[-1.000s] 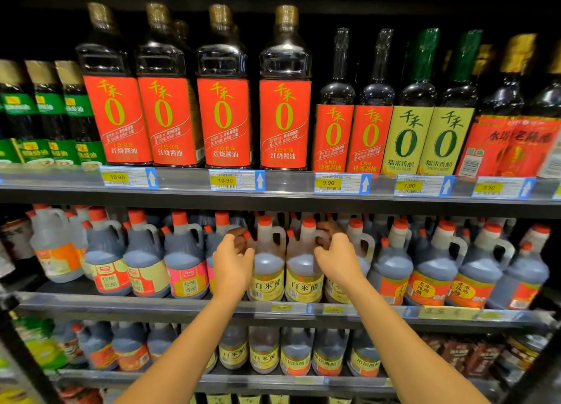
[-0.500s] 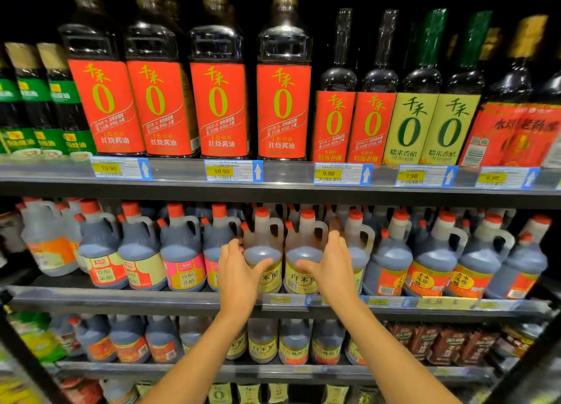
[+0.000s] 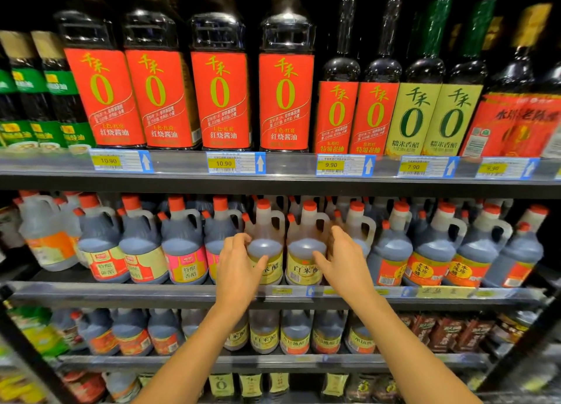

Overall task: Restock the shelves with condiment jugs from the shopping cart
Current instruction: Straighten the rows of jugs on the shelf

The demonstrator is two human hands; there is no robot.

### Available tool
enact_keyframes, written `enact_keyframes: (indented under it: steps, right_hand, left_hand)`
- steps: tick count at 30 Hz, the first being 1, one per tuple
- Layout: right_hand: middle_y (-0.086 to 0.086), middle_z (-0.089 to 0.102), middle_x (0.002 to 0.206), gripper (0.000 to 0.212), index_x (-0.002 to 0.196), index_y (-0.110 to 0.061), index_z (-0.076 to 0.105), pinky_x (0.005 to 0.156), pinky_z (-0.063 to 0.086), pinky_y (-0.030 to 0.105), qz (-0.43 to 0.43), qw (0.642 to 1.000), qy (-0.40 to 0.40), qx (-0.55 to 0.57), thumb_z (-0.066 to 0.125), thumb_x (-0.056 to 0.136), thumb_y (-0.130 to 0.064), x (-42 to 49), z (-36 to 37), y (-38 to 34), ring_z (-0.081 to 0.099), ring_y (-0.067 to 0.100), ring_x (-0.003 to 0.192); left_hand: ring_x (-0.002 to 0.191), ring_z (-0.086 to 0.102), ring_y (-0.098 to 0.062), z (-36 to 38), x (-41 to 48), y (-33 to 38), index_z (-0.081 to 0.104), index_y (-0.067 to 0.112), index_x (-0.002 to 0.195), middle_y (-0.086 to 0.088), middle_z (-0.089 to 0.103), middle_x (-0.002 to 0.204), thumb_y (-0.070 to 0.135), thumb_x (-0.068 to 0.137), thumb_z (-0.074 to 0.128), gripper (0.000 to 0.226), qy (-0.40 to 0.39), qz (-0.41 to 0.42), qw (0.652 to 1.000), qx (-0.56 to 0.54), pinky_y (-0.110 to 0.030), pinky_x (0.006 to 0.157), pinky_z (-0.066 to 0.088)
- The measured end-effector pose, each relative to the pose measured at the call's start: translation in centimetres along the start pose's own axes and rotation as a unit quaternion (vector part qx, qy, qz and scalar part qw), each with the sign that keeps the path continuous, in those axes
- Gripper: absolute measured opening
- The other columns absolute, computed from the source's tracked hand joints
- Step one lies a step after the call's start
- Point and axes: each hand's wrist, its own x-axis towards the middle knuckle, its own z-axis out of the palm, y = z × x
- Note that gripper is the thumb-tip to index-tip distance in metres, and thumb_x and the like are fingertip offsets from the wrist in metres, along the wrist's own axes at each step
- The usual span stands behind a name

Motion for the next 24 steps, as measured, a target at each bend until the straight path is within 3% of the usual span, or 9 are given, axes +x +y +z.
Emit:
enact_keyframes:
  steps: [2,3,6,10,13,16,19,24]
  right_hand:
    - [0.005,0.063,0.115,0.028,0.125,-0.012,0.060,0.079,0.054,0.037,-0.047,0.997,0.001,-0.055,0.058,0.100,-0.025,-0.9,-0.6,0.3,0.064,0.027,0.102]
    - [0.003,0.065,0.116,0.026,0.122,-0.015,0.063,0.080,0.055,0.038,-0.068,0.993,-0.005,-0.092,0.054,0.101,-0.026,-1.3,-0.9,0.3,0.065,0.025,0.103]
    - [0.001,0.067,0.107,0.026,0.116,-0.019,0.065,0.073,0.056,0.038,-0.105,0.976,-0.046,-0.183,0.047,0.103,-0.032,-2.4,-1.1,0.4,0.065,0.023,0.098]
    - [0.003,0.067,0.099,0.020,0.104,-0.018,0.063,0.065,0.049,0.037,-0.110,0.965,-0.084,-0.223,0.049,0.101,-0.033,-3.2,-1.1,0.9,0.066,0.027,0.092]
    - [0.003,0.068,0.104,0.022,0.111,-0.019,0.062,0.063,0.043,0.035,-0.103,0.956,-0.095,-0.257,0.050,0.099,-0.034,-4.1,-1.0,1.4,0.065,0.028,0.094]
    - [0.004,0.068,0.109,0.027,0.122,-0.020,0.059,0.066,0.043,0.036,-0.081,0.959,-0.102,-0.253,0.051,0.100,-0.034,-5.0,-0.9,2.0,0.066,0.029,0.099]
    - [0.003,0.070,0.107,0.024,0.116,-0.021,0.062,0.066,0.049,0.036,-0.065,0.960,-0.105,-0.252,0.052,0.098,-0.034,-6.0,-1.3,3.2,0.066,0.028,0.097]
    - [0.007,0.067,0.104,0.023,0.109,-0.017,0.062,0.063,0.038,0.034,-0.055,0.958,-0.115,-0.258,0.051,0.100,-0.035,-6.8,-3.0,5.4,0.065,0.031,0.097]
  left_hand:
    - [0.095,0.058,-0.019,-0.5,-0.2,-0.4,0.053,0.019,0.117,0.002,0.054,0.110,0.024,0.087,0.070,0.035,-0.019,0.027,0.999,0.026,-0.030,0.071,0.049]
    - [0.092,0.058,-0.018,-0.7,-0.3,-0.6,0.053,0.020,0.115,0.004,0.055,0.107,0.023,0.088,0.067,0.030,-0.029,0.042,0.998,0.041,-0.030,0.067,0.048]
    - [0.082,0.058,-0.019,-1.3,-0.5,-1.2,0.055,0.020,0.106,0.003,0.056,0.092,0.026,0.091,0.057,0.015,-0.070,0.092,0.986,0.119,-0.031,0.058,0.042]
    - [0.090,0.062,-0.024,-1.5,-1.0,-1.6,0.058,0.019,0.102,0.000,0.062,0.097,0.028,0.093,0.053,0.014,-0.137,0.157,0.962,0.178,-0.036,0.066,0.048]
    - [0.094,0.062,-0.026,-1.1,-1.5,-1.7,0.058,0.020,0.103,-0.001,0.063,0.102,0.033,0.093,0.053,0.017,-0.176,0.199,0.941,0.210,-0.037,0.070,0.050]
    - [0.098,0.062,-0.025,-0.3,-1.9,-1.4,0.057,0.021,0.105,-0.001,0.064,0.105,0.033,0.095,0.050,0.018,-0.203,0.220,0.928,0.219,-0.037,0.071,0.046]
    - [0.098,0.063,-0.026,0.8,-2.5,-0.6,0.058,0.019,0.105,-0.002,0.065,0.105,0.033,0.095,0.051,0.018,-0.215,0.238,0.923,0.212,-0.036,0.071,0.048]
    - [0.093,0.062,-0.026,2.4,-3.5,1.7,0.060,0.018,0.101,-0.003,0.064,0.099,0.031,0.093,0.053,0.016,-0.230,0.259,0.911,0.222,-0.033,0.063,0.041]
